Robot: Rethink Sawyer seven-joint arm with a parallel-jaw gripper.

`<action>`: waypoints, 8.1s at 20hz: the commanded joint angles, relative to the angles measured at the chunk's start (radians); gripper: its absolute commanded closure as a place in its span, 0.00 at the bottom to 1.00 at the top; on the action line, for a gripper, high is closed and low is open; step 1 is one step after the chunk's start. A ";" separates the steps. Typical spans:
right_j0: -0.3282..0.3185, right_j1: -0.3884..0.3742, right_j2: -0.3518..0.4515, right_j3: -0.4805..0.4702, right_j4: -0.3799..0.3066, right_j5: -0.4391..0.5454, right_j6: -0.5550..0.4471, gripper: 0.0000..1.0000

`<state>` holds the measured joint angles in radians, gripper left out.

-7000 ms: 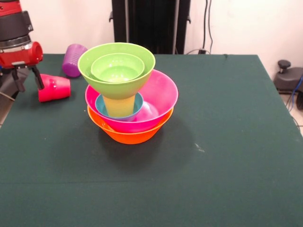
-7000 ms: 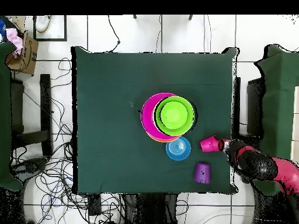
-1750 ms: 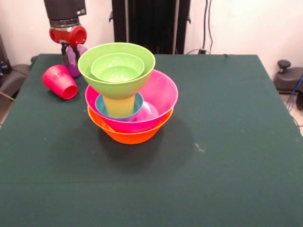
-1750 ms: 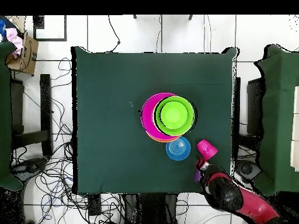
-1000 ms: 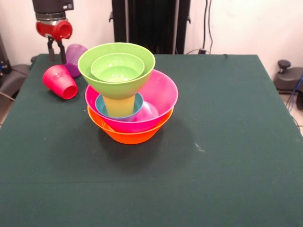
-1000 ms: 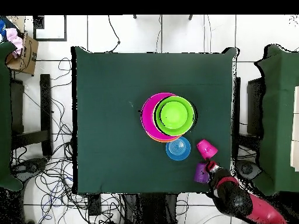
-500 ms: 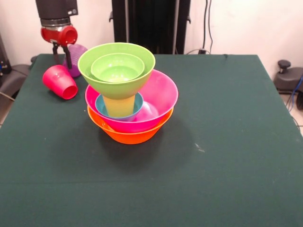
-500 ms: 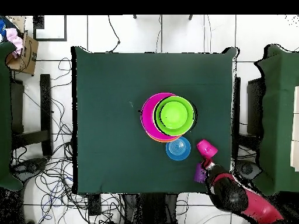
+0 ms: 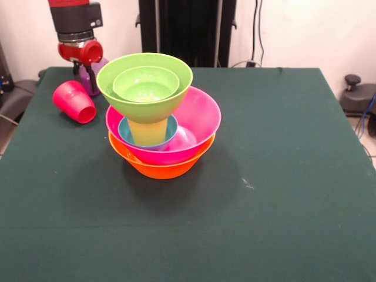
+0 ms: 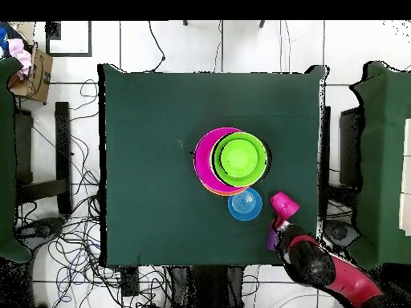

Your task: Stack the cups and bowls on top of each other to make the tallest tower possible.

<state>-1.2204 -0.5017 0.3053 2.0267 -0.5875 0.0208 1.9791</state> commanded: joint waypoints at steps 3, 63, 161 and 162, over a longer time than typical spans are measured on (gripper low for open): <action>0.040 0.042 0.023 -0.117 -0.027 -0.024 0.048 0.00; -0.116 -0.141 0.284 -0.049 -0.003 0.266 -0.139 0.00; -0.352 0.410 0.618 -0.552 -0.020 1.088 -0.885 0.00; -0.356 0.411 0.616 -0.546 -0.023 1.084 -0.883 0.00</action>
<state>-1.6342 -0.1197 0.9660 1.5363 -0.5516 1.0927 1.4052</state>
